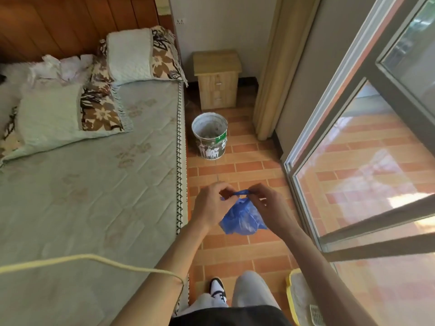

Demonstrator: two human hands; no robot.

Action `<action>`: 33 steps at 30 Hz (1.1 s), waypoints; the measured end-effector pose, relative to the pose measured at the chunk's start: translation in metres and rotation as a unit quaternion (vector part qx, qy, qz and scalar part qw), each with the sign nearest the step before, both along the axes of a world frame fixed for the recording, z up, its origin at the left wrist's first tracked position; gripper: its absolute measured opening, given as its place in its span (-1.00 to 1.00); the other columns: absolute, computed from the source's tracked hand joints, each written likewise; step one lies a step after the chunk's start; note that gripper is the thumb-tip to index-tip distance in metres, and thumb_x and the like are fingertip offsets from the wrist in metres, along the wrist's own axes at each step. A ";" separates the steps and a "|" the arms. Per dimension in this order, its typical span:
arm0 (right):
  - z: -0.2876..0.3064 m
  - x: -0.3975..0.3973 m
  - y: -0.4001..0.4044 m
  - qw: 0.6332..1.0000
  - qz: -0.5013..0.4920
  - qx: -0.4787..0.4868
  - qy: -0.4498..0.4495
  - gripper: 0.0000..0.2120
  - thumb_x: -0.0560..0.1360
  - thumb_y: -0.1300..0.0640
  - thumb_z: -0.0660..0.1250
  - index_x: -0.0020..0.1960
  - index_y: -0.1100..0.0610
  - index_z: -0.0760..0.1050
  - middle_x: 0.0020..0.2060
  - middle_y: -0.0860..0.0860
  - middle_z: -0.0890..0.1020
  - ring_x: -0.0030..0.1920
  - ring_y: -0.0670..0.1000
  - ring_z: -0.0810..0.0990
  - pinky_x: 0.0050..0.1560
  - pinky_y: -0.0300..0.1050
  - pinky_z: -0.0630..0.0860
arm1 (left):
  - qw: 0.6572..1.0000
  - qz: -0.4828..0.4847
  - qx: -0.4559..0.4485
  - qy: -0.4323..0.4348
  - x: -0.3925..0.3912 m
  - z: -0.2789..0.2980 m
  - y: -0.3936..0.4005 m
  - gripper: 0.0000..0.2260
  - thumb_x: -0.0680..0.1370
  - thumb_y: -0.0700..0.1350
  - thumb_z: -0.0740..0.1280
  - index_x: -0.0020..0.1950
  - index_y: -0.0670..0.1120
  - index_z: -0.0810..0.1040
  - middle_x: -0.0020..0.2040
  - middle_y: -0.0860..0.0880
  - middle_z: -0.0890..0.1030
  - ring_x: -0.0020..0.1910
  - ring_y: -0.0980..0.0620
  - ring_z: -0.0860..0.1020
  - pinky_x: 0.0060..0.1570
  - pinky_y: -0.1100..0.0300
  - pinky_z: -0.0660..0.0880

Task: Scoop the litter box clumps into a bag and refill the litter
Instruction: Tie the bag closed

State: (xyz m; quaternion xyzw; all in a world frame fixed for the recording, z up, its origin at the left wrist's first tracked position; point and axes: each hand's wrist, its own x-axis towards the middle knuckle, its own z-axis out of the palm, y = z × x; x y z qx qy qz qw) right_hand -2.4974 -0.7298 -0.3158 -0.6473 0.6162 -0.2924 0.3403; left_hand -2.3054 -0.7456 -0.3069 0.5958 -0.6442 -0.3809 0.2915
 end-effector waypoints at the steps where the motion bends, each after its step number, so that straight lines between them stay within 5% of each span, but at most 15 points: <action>1: 0.002 0.004 -0.012 1.000 0.000 -0.008 0.005 -0.85 0.60 0.21 0.31 0.03 -0.02 0.57 -0.14 -0.20 0.65 -0.09 -0.17 0.64 -0.11 -0.19 0.56 | 1.000 0.005 -0.007 0.000 0.004 0.001 -0.012 -0.97 0.49 -0.08 0.50 -0.08 0.02 0.70 -0.16 0.15 0.69 -0.18 0.22 0.60 -0.18 0.35 0.52; 5: 0.007 0.017 -0.068 0.999 0.000 -0.032 0.021 -0.87 0.61 0.19 0.31 0.07 0.01 0.60 -0.07 -0.17 0.66 -0.07 -0.17 0.61 -0.04 -0.18 0.55 | 0.999 0.020 -0.021 0.016 0.015 -0.001 -0.064 -0.95 0.47 -0.08 0.51 -0.10 0.04 0.69 -0.14 0.16 0.68 -0.11 0.15 0.61 -0.02 0.09 0.59; 12: 0.005 0.025 -0.165 0.999 0.000 -0.035 0.010 -0.87 0.59 0.22 0.33 0.06 0.04 0.60 -0.13 -0.19 0.65 -0.08 -0.23 0.61 -0.09 -0.29 0.51 | 0.999 0.026 -0.037 0.028 0.020 0.002 -0.160 -0.95 0.48 -0.15 0.51 -0.12 -0.01 0.68 -0.20 0.13 0.68 -0.18 0.21 0.62 -0.14 0.38 0.51; 18: -0.002 0.018 -0.257 1.000 0.008 -0.029 -0.003 -0.88 0.59 0.21 0.34 0.06 0.05 0.61 -0.17 -0.27 0.63 -0.10 -0.34 0.60 -0.13 -0.46 0.44 | 1.000 0.012 -0.016 0.020 0.018 -0.003 -0.256 -0.95 0.48 -0.13 0.50 -0.09 0.00 0.69 -0.19 0.11 0.69 -0.17 0.14 0.64 -0.07 0.16 0.61; 28: -0.024 0.017 -0.393 0.998 0.052 -0.008 0.025 -0.86 0.58 0.07 0.34 0.07 -0.16 0.51 -0.07 -0.22 0.66 -0.13 -0.15 0.62 -0.14 -0.05 0.60 | 0.997 0.055 0.029 0.039 0.016 -0.019 -0.381 -0.89 0.48 -0.20 0.49 -0.06 0.00 0.71 -0.17 0.11 0.71 -0.15 0.15 0.64 -0.08 0.23 0.57; 33: -0.018 0.021 -0.457 0.997 0.050 -0.013 0.050 -0.87 0.56 0.09 0.36 0.05 -0.11 0.57 -0.08 -0.14 0.69 -0.15 -0.05 0.64 -0.23 -0.08 0.54 | 0.996 0.076 0.038 0.038 0.019 -0.019 -0.442 -0.91 0.48 -0.19 0.51 -0.06 -0.03 0.71 -0.18 0.09 0.70 -0.17 0.19 0.63 -0.12 0.31 0.55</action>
